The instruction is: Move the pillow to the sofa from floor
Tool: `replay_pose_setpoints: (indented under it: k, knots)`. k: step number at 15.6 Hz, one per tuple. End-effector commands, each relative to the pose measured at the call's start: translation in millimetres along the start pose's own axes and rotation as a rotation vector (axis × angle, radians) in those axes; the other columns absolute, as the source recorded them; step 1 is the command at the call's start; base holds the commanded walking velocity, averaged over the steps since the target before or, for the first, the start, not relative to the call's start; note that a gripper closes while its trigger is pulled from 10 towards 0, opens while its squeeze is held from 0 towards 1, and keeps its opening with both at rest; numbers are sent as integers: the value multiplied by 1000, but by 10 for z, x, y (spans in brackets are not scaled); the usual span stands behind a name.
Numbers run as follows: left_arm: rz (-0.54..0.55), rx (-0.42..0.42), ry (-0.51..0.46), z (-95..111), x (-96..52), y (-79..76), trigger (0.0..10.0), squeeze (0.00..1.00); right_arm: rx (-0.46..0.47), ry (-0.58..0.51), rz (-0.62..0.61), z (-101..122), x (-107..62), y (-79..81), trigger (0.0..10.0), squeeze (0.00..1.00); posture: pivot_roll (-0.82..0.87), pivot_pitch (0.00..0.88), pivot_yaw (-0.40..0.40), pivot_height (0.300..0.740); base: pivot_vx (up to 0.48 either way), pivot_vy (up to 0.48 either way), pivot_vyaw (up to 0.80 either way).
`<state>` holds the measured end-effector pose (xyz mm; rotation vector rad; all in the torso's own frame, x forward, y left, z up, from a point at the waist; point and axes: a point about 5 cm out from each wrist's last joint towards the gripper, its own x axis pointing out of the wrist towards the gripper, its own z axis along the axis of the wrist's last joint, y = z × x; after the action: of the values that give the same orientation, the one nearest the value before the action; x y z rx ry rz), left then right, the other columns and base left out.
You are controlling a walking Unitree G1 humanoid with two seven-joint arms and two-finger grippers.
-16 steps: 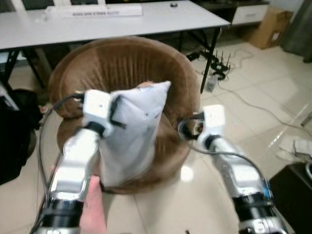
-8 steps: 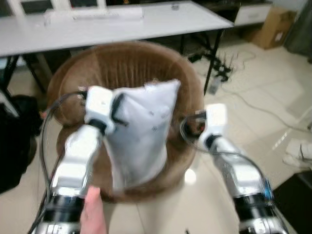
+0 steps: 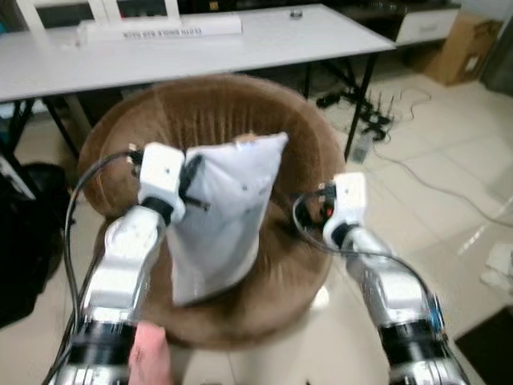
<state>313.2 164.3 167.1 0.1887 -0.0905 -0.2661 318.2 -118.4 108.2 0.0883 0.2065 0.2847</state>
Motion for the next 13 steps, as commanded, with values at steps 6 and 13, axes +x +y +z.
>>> replay_pose_setpoints:
  k: [6,13]
  knots:
    - [-55,-3,-76,143,80,-127,10000,0,-14,-9,-40,47,-53,-163,10000,0,26,0,30,740,382,0,0]
    - [-121,-6,-70,107,111,-249,10000,0,-59,-5,-48,51,-102,-226,10000,0,-1,0,44,740,374,0,0]
